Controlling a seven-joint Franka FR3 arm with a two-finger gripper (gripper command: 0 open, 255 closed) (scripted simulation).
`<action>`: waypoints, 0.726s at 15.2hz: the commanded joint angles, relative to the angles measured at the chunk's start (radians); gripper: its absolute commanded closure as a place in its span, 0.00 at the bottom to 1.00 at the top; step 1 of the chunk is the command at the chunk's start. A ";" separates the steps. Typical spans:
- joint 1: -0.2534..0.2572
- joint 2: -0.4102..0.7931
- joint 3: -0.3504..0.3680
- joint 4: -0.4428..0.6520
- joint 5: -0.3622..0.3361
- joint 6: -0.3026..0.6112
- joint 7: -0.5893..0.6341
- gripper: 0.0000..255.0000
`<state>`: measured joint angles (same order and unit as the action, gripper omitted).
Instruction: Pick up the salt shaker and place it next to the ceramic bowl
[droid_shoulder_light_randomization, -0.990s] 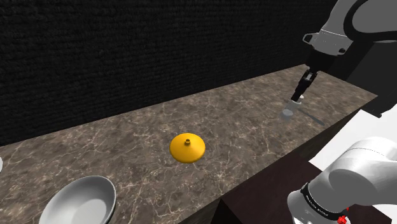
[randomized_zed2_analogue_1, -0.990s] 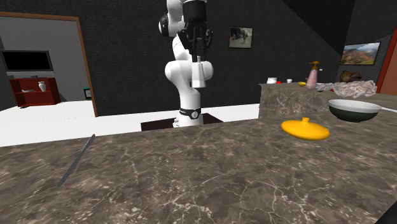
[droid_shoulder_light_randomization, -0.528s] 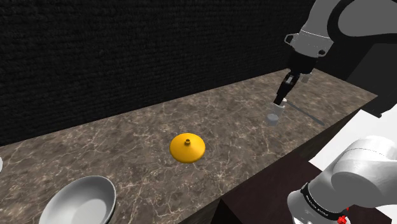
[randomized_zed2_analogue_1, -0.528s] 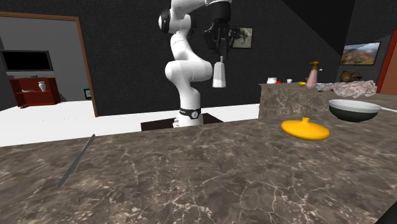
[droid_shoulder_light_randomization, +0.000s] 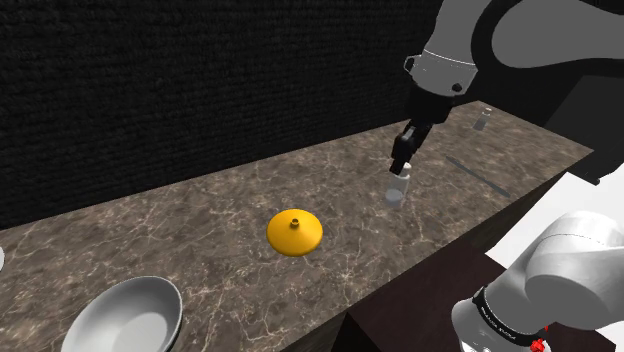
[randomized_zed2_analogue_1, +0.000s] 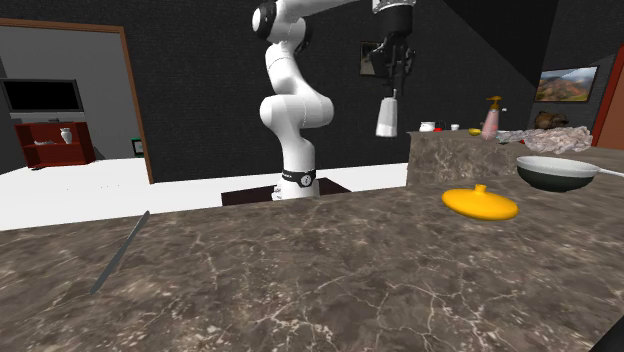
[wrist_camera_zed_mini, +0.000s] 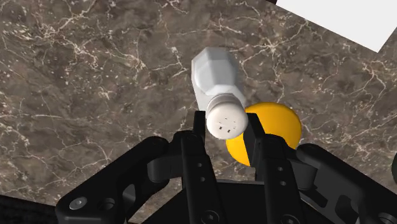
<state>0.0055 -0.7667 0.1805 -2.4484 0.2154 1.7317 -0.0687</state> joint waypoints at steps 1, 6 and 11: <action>0.010 0.049 0.042 0.035 0.021 0.022 0.042 1.00; 0.027 0.173 0.149 0.133 0.054 0.069 0.152 1.00; 0.029 0.316 0.257 0.257 0.052 0.108 0.268 1.00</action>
<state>0.0371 -0.4863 0.4163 -2.2174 0.2708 1.8271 0.1772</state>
